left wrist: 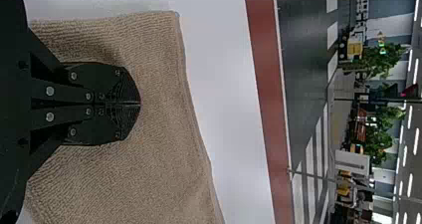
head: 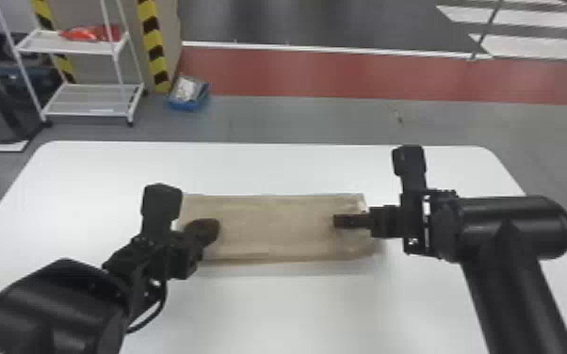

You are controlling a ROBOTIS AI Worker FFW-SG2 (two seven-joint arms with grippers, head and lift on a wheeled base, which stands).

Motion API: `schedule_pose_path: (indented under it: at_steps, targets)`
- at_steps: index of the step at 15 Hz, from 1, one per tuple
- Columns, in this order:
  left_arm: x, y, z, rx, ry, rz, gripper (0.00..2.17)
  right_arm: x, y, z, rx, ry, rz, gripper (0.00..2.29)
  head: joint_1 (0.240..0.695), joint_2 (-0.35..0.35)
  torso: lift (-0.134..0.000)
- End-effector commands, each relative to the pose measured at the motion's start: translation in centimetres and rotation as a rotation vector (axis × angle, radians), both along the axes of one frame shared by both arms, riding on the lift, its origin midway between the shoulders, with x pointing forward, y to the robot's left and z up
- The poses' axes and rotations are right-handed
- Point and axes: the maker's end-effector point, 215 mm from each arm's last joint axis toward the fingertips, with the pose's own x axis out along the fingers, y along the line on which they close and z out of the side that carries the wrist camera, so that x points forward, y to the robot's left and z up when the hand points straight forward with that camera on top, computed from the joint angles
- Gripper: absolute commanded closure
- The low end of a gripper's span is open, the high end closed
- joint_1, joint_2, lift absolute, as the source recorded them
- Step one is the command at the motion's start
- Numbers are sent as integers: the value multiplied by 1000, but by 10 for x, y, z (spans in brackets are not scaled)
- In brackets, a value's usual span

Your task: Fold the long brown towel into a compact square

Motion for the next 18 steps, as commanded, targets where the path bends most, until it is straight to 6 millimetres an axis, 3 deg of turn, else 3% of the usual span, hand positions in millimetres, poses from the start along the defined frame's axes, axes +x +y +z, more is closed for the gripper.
schedule_pose_path:
  at_steps: [1,4,5,11,18]
  targets:
    - [-1,3,-3,7,9,2,2135,-1,4,-3,20,14,5,495,695,-77,-124]
    - [0,2,-1,7,7,-1,2135,-5,14,3,67,2,26,934,695,-66,-124]
    - [2,2,-1,8,5,-1,2135,-4,17,10,90,-7,31,971,695,-63,-124]
    - [-3,-10,-13,11,27,-21,2135,-13,54,62,232,-58,96,971,695,-42,-124]
    - [-1,-31,-12,2,28,-46,2135,-33,101,127,394,-108,196,971,695,-23,-124]
